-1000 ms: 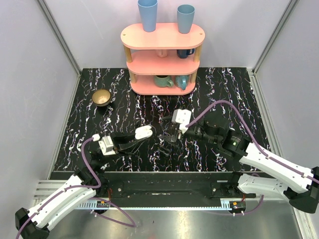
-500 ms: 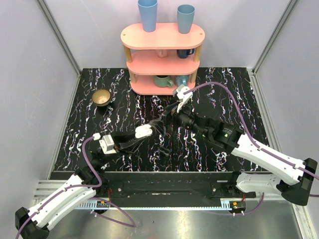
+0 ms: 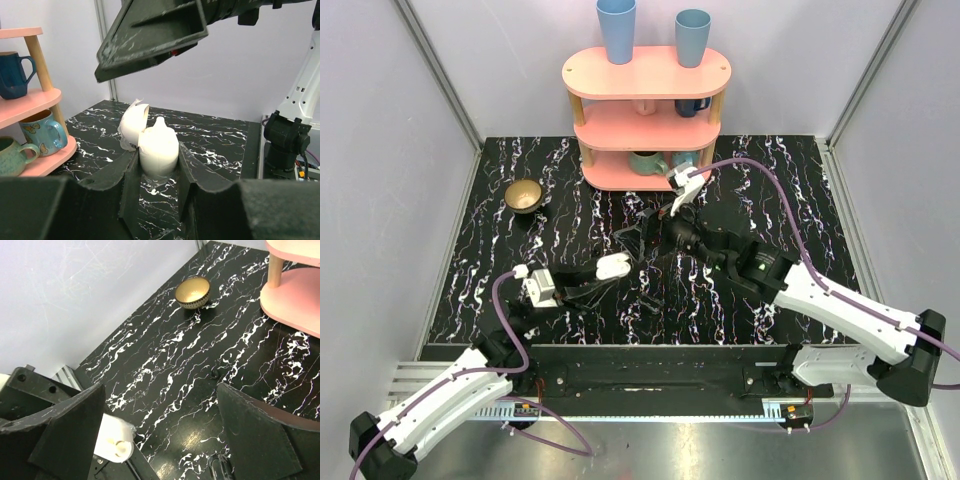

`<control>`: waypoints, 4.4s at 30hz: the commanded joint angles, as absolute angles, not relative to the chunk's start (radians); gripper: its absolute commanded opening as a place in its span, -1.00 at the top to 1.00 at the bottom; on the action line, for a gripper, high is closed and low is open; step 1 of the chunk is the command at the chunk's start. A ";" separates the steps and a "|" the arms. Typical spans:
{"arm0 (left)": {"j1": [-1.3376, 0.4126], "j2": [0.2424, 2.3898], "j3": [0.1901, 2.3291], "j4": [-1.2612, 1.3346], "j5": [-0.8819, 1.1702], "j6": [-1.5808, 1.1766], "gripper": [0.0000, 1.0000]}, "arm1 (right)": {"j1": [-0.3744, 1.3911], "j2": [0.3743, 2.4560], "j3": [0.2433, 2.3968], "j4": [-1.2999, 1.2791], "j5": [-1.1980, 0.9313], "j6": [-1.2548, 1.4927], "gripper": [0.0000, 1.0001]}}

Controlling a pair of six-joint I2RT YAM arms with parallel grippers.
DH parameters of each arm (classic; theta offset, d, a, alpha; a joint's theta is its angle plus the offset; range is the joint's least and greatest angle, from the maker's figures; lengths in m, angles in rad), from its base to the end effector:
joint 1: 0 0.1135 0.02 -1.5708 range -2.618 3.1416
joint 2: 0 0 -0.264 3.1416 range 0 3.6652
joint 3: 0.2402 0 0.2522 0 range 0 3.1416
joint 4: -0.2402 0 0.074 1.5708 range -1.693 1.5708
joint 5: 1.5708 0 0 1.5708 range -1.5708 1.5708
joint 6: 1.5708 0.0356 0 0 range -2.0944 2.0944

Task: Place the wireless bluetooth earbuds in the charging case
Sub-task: Close the charging case with the earbuds, then place the charging case with the earbuds at the center of the board.

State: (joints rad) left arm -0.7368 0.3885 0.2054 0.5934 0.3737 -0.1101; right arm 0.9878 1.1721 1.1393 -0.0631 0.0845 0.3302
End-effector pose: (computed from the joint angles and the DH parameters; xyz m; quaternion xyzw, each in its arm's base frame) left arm 0.0844 -0.0941 0.2706 0.3138 0.4646 -0.4305 0.7073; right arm 0.1530 0.2265 0.3982 -0.2119 0.7091 0.3866 0.5503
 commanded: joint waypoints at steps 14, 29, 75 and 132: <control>-0.733 0.416 0.255 0.690 0.457 -0.161 1.00 | 0.982 1.279 1.180 -0.032 0.055 0.356 -1.00; -0.733 0.407 0.249 0.689 0.411 -0.155 1.00 | 0.982 1.279 1.155 -0.044 0.003 0.368 -0.99; -0.703 1.132 0.607 0.509 0.187 -0.482 1.00 | 0.977 0.747 0.614 -0.087 0.594 0.747 -0.99; -0.543 1.884 0.765 0.759 0.314 -0.897 0.59 | 0.973 0.706 0.718 -0.256 0.634 0.637 -0.99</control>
State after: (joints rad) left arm -0.5549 1.8767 0.7338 0.7322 0.3050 -0.9138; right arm 0.9787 0.7055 0.6807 -0.2684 0.6415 0.6373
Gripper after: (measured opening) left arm 0.330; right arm 0.994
